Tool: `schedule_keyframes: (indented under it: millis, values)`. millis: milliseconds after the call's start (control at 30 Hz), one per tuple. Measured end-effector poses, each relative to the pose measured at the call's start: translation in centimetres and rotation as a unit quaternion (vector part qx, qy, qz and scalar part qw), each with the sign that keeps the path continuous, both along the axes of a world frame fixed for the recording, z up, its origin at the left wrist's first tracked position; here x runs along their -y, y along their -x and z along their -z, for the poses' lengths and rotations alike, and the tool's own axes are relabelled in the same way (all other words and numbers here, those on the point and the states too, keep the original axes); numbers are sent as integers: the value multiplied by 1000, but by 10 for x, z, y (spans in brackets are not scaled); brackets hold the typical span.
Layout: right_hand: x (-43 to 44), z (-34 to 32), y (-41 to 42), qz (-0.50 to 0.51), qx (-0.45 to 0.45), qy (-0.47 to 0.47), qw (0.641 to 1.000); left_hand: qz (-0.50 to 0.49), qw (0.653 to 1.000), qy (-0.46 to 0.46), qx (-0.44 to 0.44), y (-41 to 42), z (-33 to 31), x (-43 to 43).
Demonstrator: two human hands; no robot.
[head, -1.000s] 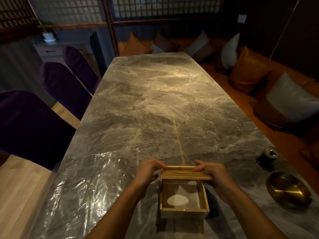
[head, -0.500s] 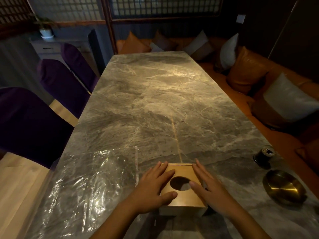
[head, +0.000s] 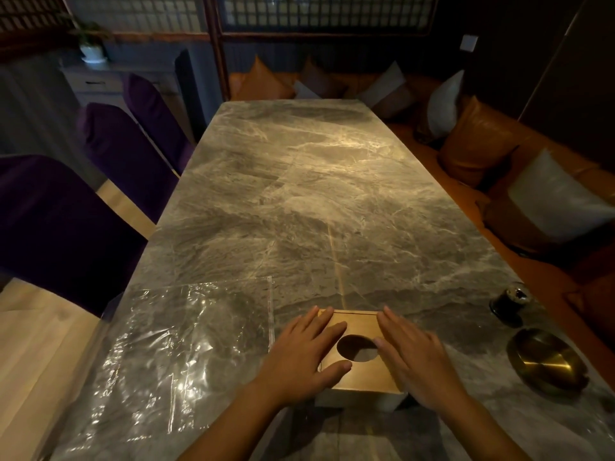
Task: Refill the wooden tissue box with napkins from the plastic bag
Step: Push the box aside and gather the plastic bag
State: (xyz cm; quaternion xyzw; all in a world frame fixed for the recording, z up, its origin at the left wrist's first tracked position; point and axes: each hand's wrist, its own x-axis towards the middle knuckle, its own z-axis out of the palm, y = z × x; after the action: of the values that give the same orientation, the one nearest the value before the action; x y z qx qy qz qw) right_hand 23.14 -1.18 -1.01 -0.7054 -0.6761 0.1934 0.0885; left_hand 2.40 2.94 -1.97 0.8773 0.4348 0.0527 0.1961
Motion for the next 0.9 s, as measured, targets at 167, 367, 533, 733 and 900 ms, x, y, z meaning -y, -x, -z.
schedule_keyframes:
  millis: [167,367,533,733,900]
  values:
    - [-12,-22,15,29,38,0,999,2,999,23,-25,6,-19,-6]
    - [-24,-27,49,35,85,-75,993,-72,997,0,-7,55,-25,-12]
    - [-35,-25,98,-6,51,-108,993,-156,988,9,-19,123,-19,-11]
    - [-36,-12,176,-77,20,-61,995,-220,975,18,-18,201,-5,4]
    - [-25,4,230,-134,25,-25,990,-251,967,27,-16,249,11,14]
